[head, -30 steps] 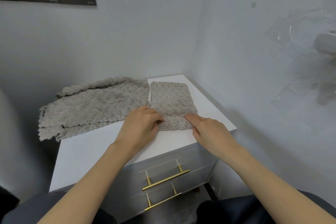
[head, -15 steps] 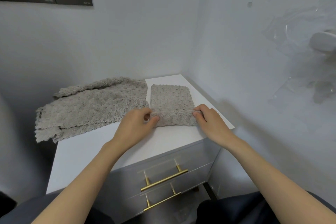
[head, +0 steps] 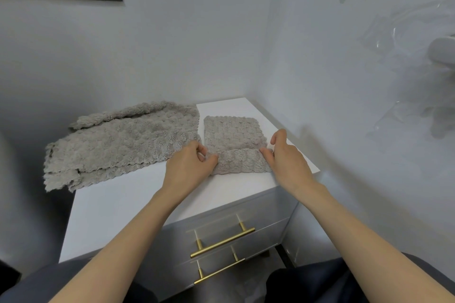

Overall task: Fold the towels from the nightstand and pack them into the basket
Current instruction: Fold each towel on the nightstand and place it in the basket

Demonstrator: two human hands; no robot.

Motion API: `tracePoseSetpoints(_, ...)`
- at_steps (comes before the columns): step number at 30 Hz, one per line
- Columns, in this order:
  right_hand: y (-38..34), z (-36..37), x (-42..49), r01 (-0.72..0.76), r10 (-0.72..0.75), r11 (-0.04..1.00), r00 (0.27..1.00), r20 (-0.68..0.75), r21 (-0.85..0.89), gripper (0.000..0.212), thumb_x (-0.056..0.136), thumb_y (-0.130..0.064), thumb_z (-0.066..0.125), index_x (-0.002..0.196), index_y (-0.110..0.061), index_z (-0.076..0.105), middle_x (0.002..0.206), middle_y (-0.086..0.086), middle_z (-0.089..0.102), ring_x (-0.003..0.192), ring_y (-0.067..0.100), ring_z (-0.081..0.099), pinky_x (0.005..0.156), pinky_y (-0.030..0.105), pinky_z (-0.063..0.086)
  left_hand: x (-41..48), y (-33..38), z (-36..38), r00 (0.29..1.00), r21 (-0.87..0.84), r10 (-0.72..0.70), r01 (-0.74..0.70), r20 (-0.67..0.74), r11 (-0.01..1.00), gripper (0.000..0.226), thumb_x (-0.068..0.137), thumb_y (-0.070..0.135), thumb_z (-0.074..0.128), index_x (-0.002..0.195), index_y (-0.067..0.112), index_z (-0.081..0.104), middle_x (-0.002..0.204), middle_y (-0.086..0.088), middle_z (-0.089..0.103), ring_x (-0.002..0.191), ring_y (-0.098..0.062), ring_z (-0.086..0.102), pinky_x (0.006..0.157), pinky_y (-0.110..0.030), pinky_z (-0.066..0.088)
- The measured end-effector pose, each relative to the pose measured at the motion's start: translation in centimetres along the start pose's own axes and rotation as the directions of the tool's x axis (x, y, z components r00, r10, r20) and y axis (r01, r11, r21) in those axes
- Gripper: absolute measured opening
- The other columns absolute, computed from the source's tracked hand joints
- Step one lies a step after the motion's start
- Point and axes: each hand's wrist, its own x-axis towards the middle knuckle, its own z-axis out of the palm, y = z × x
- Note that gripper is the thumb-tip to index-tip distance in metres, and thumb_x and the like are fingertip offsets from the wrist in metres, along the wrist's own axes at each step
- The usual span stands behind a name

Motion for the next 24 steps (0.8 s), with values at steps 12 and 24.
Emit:
tracePoseSetpoints(12,-4.3,2.5,-3.0,0.423,-0.397,0.883,0.904,0.156,-0.203,0.050,0.103,-0.011,0.032,0.152,-0.013,0.022,0.159,0.002,0.019,0.148,0.017,0.012,0.121,0.030,0.002,0.1,0.0,0.0,1.000,-0.001,-0.008,0.008,0.024,1.000,0.022,0.087,0.039,0.060,0.091,0.018,0.054,0.069,0.009,0.057,0.070,-0.012,0.055,0.067,-0.029,0.038)
tracePoseSetpoints(24,-0.9,1.2,-3.3,0.348,-0.269,0.883,0.925,0.268,-0.315,0.054,0.106,-0.026,0.016,0.152,-0.009,-0.006,0.161,0.006,-0.007,0.148,0.014,-0.006,0.116,0.023,-0.010,-0.7,0.3,-0.1,0.993,-0.036,0.090,-0.094,-0.081,0.995,0.010,0.086,0.024,0.062,0.092,0.020,0.054,0.080,0.008,0.056,0.078,-0.014,0.055,0.068,-0.030,0.043)
